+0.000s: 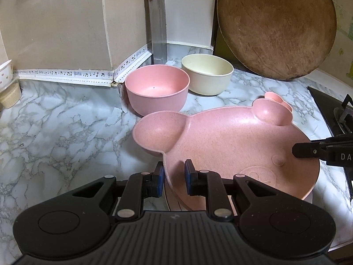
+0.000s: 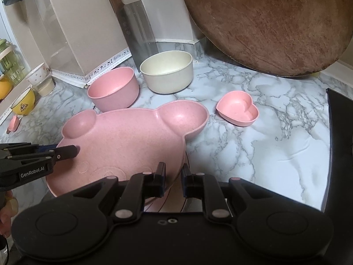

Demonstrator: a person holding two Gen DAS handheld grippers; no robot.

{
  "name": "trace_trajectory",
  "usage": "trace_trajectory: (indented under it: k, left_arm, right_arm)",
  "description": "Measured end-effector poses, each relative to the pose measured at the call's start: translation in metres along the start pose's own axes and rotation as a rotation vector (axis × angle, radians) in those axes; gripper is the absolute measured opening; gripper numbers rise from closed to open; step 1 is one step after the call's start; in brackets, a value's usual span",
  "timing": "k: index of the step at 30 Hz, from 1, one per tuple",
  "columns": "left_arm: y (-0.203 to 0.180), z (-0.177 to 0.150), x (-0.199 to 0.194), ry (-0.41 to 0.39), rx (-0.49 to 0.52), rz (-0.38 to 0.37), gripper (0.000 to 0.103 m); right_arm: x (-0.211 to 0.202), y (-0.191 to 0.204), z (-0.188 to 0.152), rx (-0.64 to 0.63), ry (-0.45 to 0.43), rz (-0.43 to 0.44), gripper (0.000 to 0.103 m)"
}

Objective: Organize plates and bowls
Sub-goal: 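Carry the bear plate with both grippers toward the pink bowl and lower it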

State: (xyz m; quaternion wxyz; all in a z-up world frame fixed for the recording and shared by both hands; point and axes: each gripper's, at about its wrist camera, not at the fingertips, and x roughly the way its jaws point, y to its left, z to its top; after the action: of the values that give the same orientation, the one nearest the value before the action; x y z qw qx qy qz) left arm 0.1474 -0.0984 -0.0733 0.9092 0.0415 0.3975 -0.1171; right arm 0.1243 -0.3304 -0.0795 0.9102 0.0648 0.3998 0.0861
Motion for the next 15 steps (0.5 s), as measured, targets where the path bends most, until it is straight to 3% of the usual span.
trace_trajectory:
  k: [15]
  left_arm:
    - [0.0027, -0.0074, 0.0043, 0.014, 0.023, 0.012, 0.018]
  right_arm:
    - [0.0065, 0.004, -0.0012, -0.031, 0.007, -0.022, 0.014]
